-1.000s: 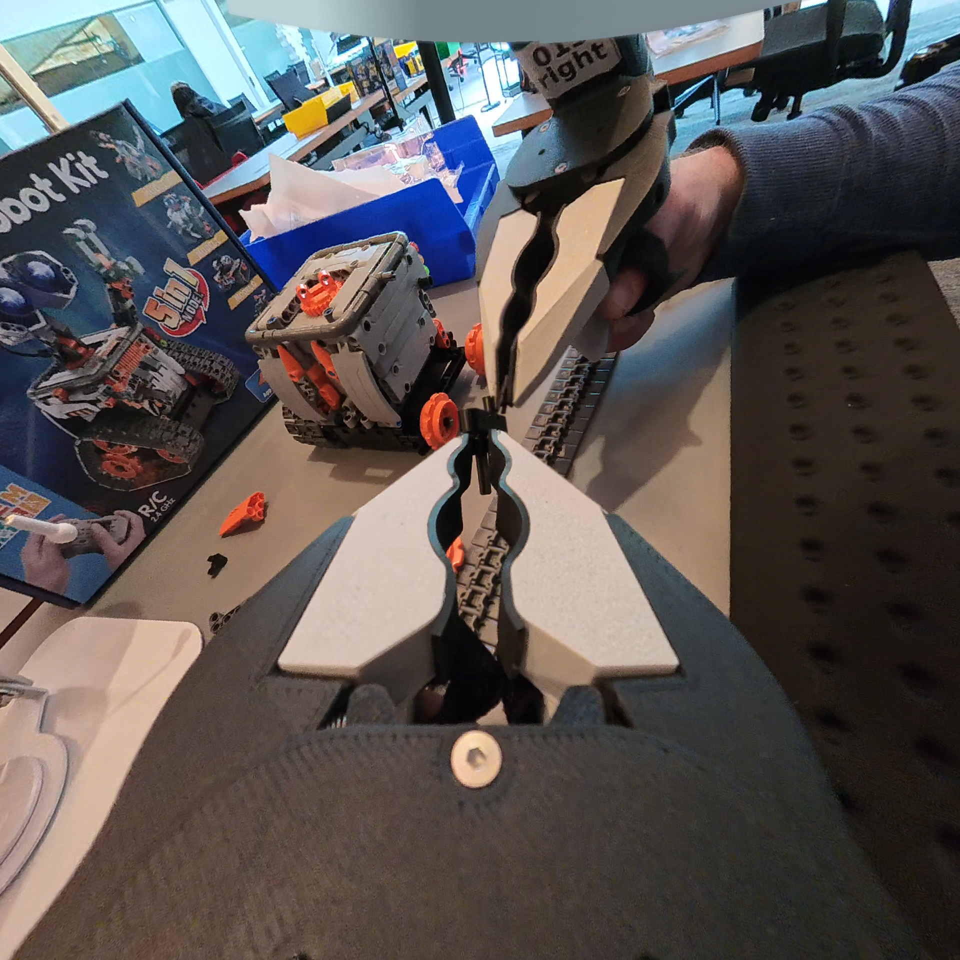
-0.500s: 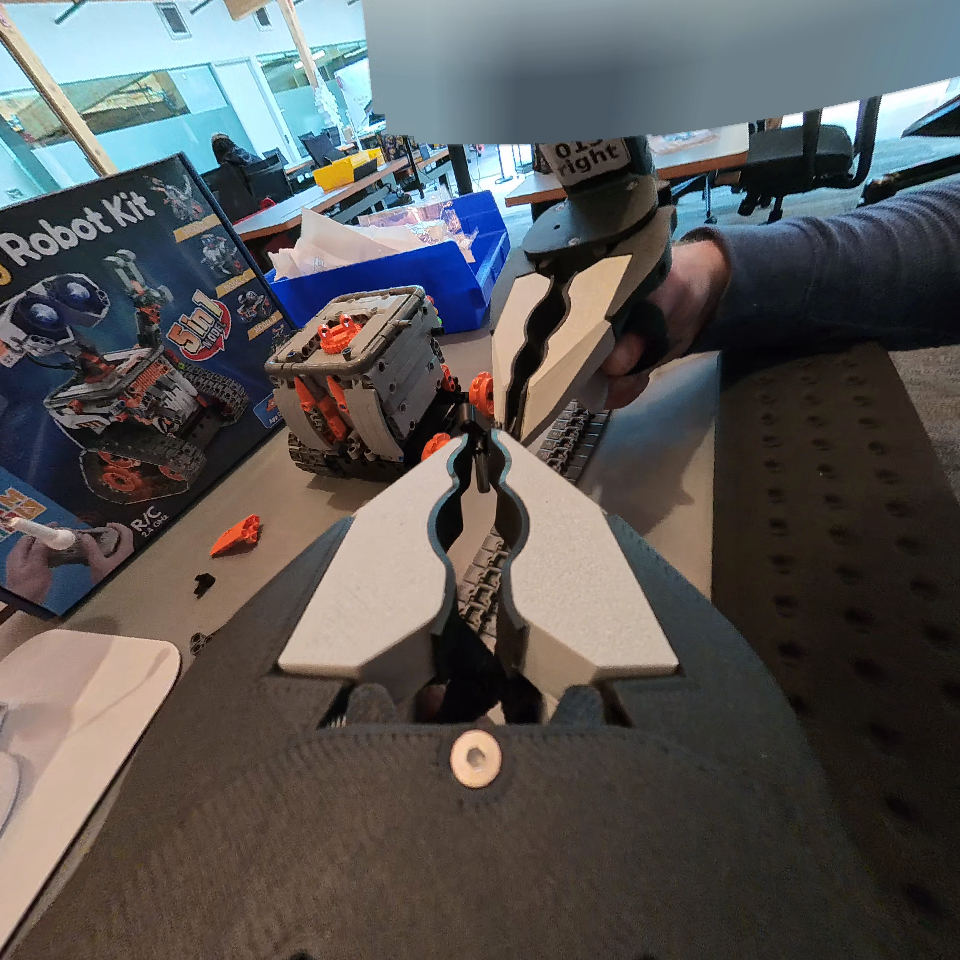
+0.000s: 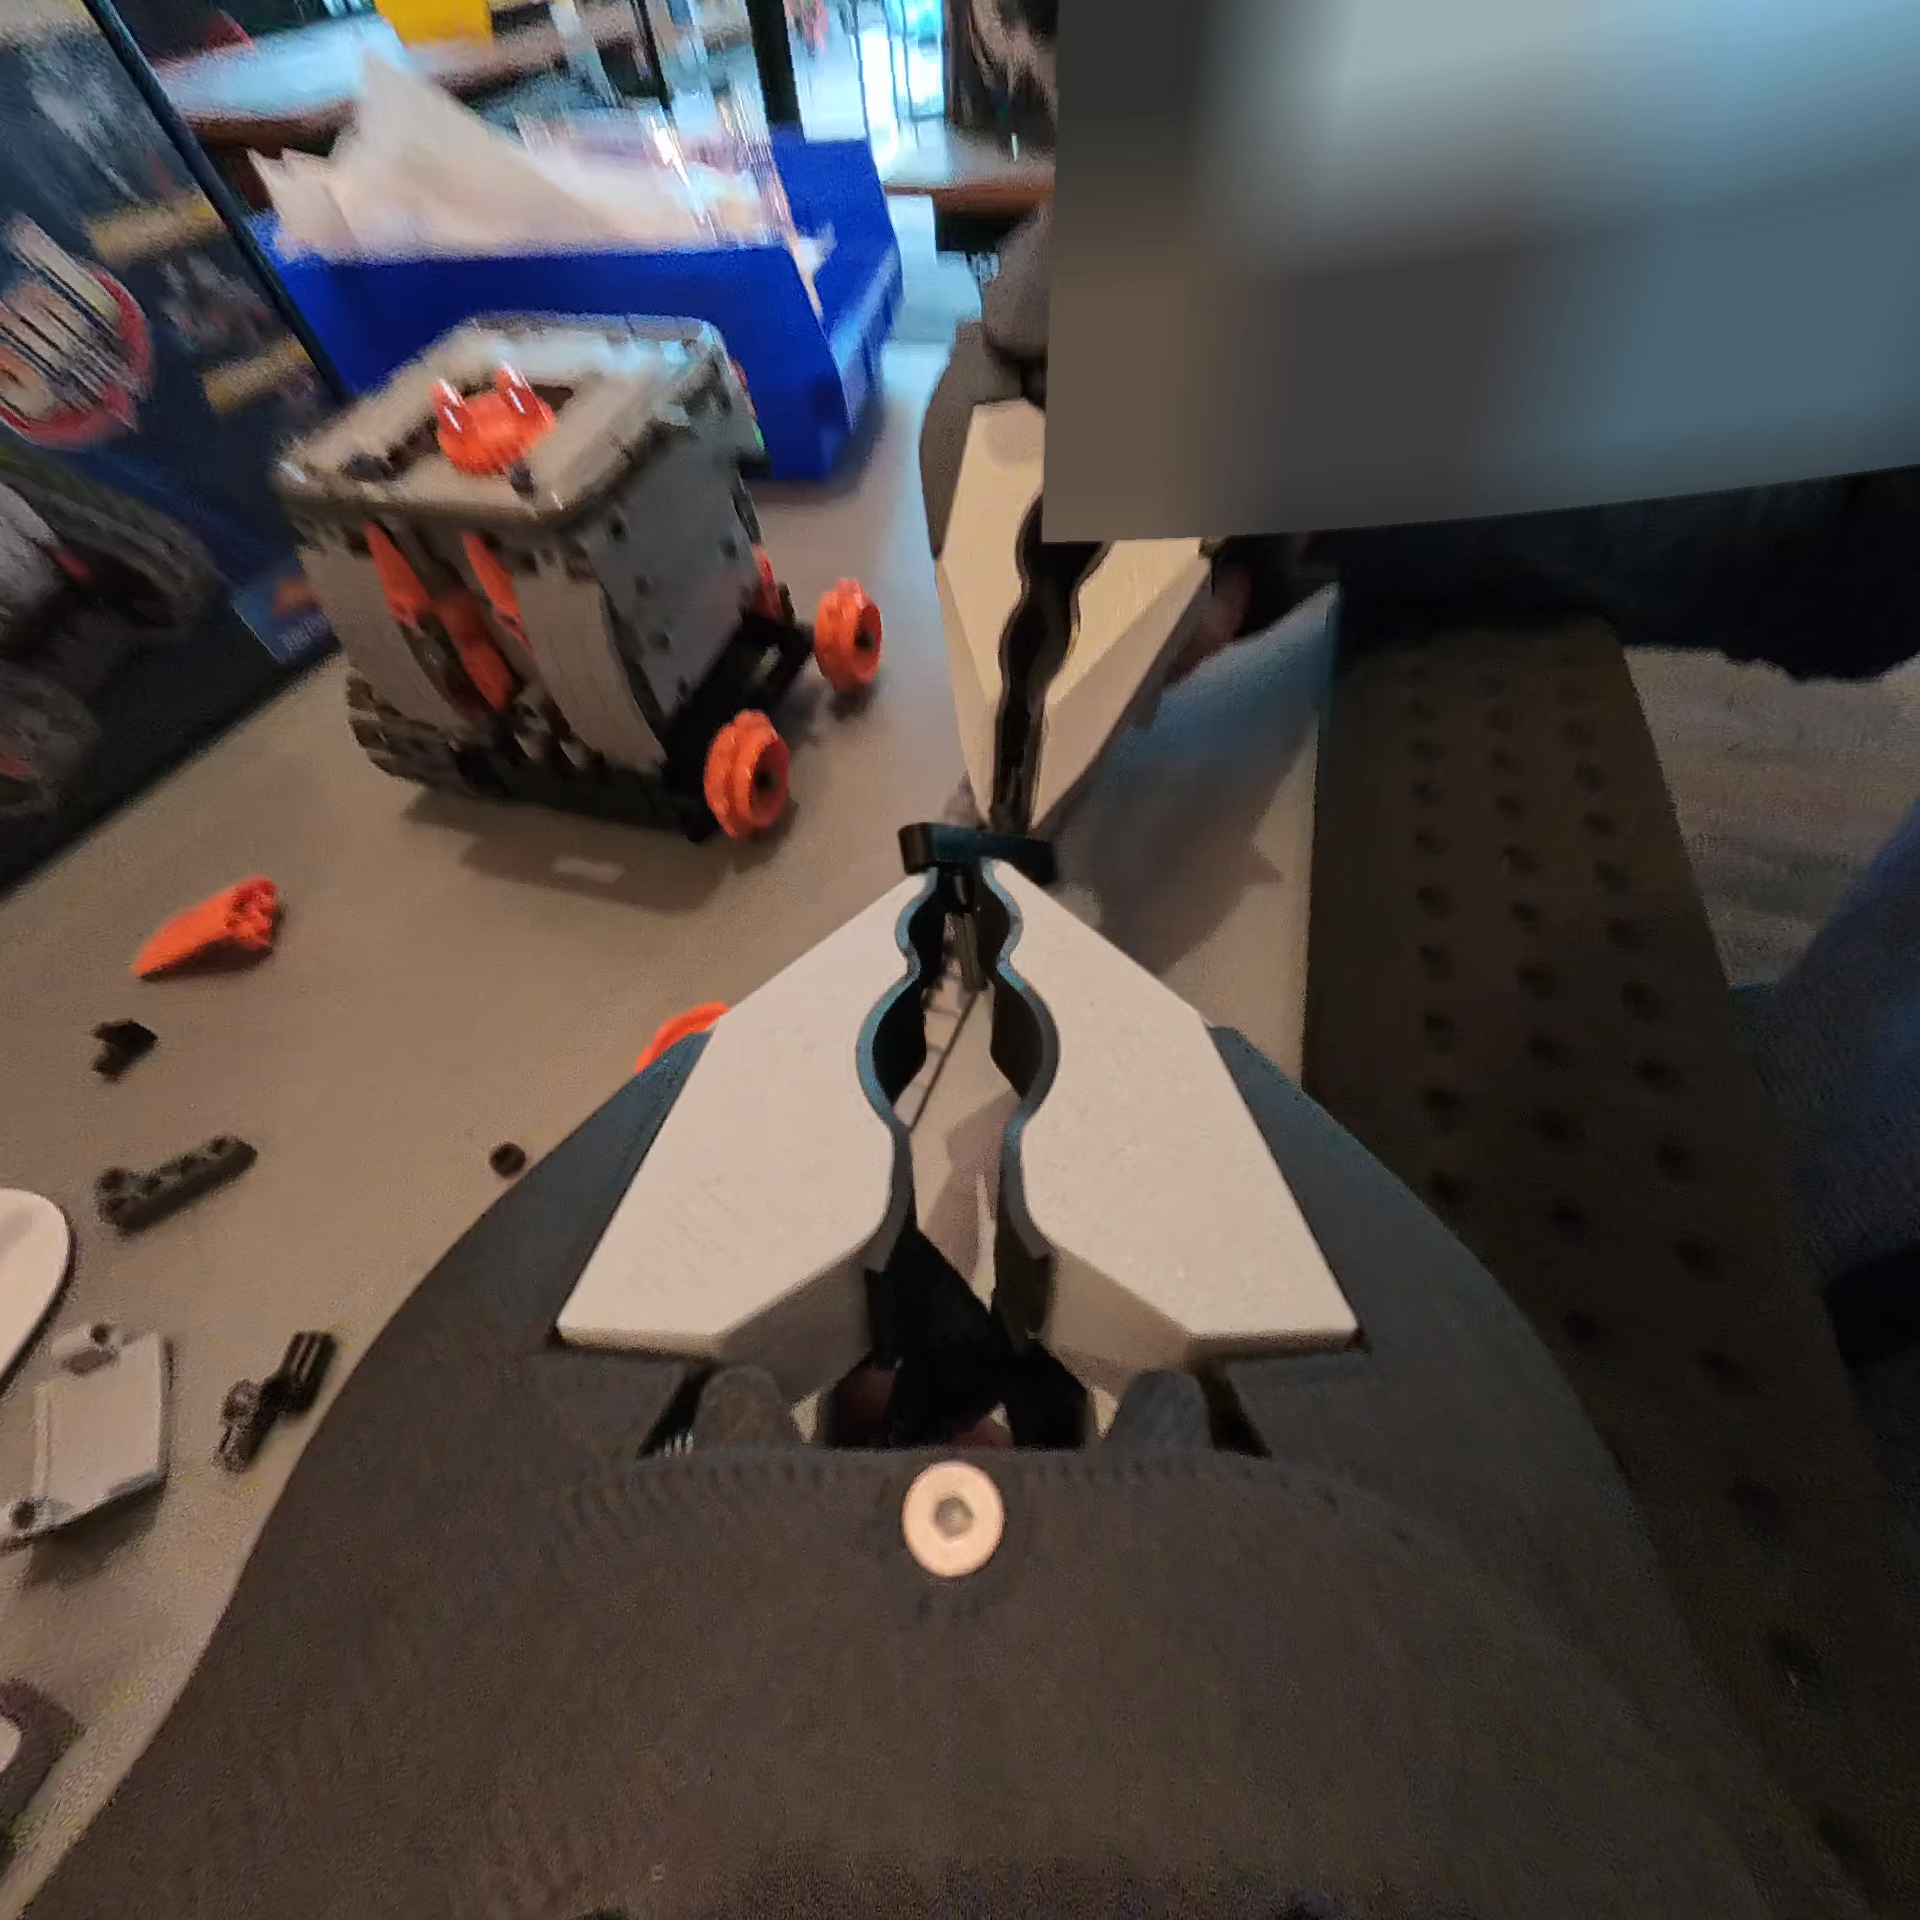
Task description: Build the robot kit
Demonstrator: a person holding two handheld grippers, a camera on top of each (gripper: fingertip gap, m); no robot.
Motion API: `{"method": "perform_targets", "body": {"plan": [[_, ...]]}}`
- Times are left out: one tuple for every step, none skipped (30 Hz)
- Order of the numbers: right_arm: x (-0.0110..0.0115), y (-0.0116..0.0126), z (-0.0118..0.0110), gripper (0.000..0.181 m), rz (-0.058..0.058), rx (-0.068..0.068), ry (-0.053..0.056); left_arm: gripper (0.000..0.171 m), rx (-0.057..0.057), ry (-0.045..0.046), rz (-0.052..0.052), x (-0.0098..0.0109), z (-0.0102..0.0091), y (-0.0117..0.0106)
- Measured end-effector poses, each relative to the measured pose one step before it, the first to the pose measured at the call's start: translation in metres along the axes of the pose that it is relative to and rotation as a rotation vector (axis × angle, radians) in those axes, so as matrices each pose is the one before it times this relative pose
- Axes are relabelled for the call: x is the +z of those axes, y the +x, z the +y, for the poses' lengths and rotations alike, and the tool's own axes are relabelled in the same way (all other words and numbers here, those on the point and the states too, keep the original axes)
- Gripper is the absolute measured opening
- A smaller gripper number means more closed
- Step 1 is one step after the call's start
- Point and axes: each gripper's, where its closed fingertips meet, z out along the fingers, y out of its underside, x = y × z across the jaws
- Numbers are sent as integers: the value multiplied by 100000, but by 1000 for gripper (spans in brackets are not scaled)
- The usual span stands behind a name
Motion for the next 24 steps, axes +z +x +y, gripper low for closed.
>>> {"method": "perform_targets", "body": {"plan": [[-45, -17, 472, 1, -79, 307, -2260, 4, 246, -2801, -125, 80, 670, 67], [-70, -128, 398, 2, -754, 554, -1799, 4, -335, -3330, 818, 147, 736, 243], [-52, -137, 460, 2, -655, 314, -1965, 4, -859, -5003, 2090, 240, 942, 424], [22, -146, 433, 2, -587, 147, -1763, 5, 259, -3305, 600, 233, 700, 250], [90, -240, 353, 1, -937, -54, -1422, 4, 894, -2522, -520, 205, 548, 54], [145, -250, 300, 2, -839, -420, -1311, 4, 566, -4402, 880, 268, 761, 190], [131, -147, 271, 2, -324, -482, -1368, 5, 446, -3998, 1440, 265, 683, 237], [86, -54, 231, 2, -26, -289, -1119, 5, 207, -2984, 732, 245, 559, 125], [-1, -13, 116, 2, 36, -30, -411, 5, 131, -3641, 569, 287, 672, 79], [-78, 10, 19, 2, 37, 185, 96, 5, 870, -2310, -289, 237, 475, 4], [-130, 46, 33, 2, 127, 270, 188, 5, 804, -2084, -594, 197, 378, -22], [-151, 75, 30, 2, 290, 283, 196, 5, 1225, -1330, -506, 98, 199, 19], [-133, 84, 26, 2, 344, 237, 256, 9, 1534, -887, -647, 19, 82, 0], [-108, 50, 40, 2, 287, 148, 159, 13, 1883, -260, -2053, -77, -32, -243], [-77, 40, 59, 2, 299, 29, -51, 18, 2470, -211, -1726, -110, -58, -211], [-32, 31, 83, 2, 346, -54, -252, 26, 2972, -557, 276, -93, -56, 129], [-1, 27, 80, 2, 303, -119, -277, 31, 2889, -1129, -960, -79, -2, -39], [-11, -9, 54, 2, 93, -48, -75, 34, 3230, -1820, -1397, -20, 74, -95], [9, -18, 13, 2, -24, 1, 84, 36, 3091, -1125, -310, 19, -45, 123], [2, 4, -7, 2, 63, -58, 77, 39, 2588, -22, 497, 59, -219, 275], [11, 6, -27, 2, 51, -66, 102, 40, 3317, 147, 1100, 96, -238, 437], [2, -19, -26, 2, -78, -40, 148, 37, 4272, -285, 820, 89, -153, 395], [7, -28, -22, 2, -131, -80, 98, 37, 3573, -724, -516, 37, -114, 15], [2, -42, -6, 2, -127, -177, 1, 35, 3204, -1023, 467, 16, -32, 4]]}}
